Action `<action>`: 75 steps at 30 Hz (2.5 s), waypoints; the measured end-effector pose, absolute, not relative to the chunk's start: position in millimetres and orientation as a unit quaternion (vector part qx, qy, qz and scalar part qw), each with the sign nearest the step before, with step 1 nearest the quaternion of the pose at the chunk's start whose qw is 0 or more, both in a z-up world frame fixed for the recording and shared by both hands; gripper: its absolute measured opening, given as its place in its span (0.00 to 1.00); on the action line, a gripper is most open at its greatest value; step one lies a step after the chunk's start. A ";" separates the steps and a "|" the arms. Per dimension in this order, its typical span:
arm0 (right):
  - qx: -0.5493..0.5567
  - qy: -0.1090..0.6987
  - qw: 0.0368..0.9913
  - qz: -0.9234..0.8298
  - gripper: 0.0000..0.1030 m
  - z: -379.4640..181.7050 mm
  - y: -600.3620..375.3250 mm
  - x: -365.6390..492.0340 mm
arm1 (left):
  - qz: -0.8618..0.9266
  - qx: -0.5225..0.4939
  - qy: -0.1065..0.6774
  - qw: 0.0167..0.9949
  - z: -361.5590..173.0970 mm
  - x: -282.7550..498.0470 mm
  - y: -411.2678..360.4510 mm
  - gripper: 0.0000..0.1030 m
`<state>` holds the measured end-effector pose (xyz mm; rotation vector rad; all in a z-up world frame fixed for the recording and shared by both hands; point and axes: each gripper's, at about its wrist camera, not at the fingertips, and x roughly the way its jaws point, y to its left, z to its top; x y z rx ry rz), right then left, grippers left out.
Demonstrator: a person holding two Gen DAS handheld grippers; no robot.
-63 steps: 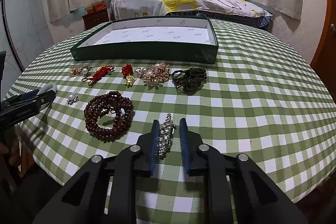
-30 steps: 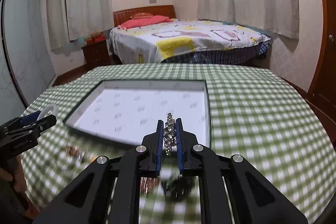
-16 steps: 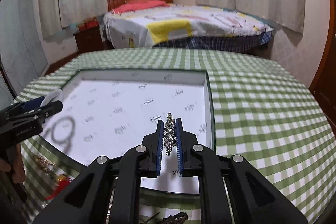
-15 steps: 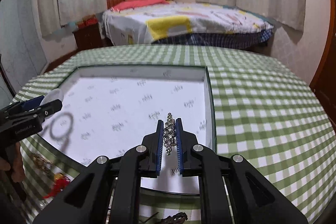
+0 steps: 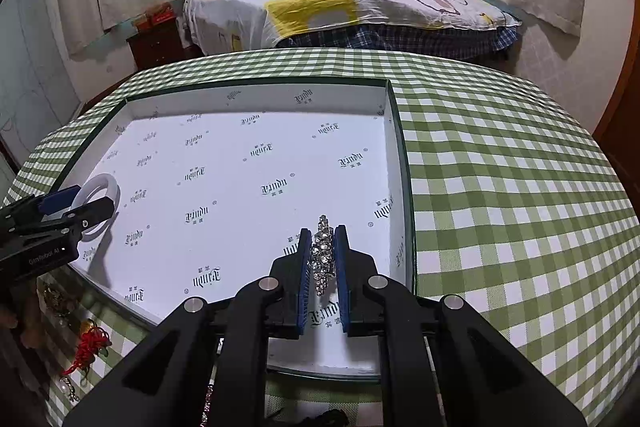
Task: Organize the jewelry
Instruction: 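Carry the bangle into the green box with the left tool while the right tool places the brooch, then withdraw both tools from the box back toward the remaining jewelry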
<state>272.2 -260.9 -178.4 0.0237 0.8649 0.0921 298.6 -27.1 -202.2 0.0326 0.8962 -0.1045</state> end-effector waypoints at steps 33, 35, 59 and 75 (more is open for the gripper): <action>0.024 0.373 0.926 0.050 0.38 -147.7 -245.3 198.0 | -0.026 0.005 0.373 0.927 -165.0 221.3 -15.3 0.82; 0.023 0.372 0.926 0.051 0.38 -147.7 -242.0 186.8 | -0.020 0.005 0.374 0.927 -162.9 209.0 -11.8 0.82; -0.020 0.364 0.925 0.106 0.64 -154.4 -172.7 110.1 | 0.063 -0.027 0.378 0.923 -160.6 90.6 64.4 0.82; -0.015 0.413 0.905 0.097 0.72 -186.9 -169.0 112.2 | 0.078 -0.038 0.384 0.919 -164.7 77.1 78.1 0.82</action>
